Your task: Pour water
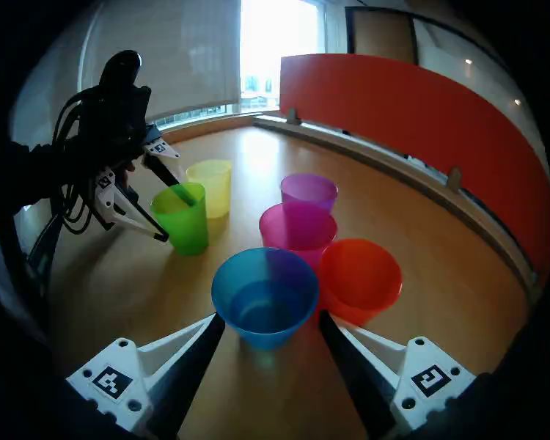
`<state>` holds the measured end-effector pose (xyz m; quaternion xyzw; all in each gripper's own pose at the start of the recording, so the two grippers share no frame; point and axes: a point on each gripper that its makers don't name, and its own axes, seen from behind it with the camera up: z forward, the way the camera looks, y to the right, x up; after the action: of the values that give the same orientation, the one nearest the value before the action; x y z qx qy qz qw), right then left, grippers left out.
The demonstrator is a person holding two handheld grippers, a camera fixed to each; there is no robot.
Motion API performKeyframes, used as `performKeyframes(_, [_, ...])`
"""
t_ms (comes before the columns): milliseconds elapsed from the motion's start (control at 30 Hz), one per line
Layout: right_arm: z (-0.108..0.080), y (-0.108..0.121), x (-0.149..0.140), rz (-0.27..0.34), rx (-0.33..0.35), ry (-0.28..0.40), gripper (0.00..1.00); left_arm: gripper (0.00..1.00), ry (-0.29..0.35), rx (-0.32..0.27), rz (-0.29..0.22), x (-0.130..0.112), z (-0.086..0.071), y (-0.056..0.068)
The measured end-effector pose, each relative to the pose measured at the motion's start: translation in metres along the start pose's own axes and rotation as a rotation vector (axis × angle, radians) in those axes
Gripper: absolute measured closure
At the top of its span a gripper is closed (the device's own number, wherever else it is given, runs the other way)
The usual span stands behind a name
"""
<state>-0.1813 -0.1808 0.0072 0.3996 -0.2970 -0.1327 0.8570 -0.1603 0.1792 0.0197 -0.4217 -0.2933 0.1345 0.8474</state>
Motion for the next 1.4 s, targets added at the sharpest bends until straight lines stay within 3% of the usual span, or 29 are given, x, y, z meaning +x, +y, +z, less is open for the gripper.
performKeyframes(600, [0.015,0.0,0.005,0.012,-0.003,0.011,0.01,0.14,-0.009,0.014,0.003,0.003,0.007,-0.003])
performKeyframes(1033, [0.017,-0.003,0.005,0.01,-0.001,0.024,0.12,0.14,-0.007,0.028,0.003,0.001,0.01,-0.002])
performKeyframes(1400, [0.016,-0.004,0.006,0.013,-0.005,0.039,0.14,0.2,-0.007,0.042,0.002,-0.003,0.013,-0.003])
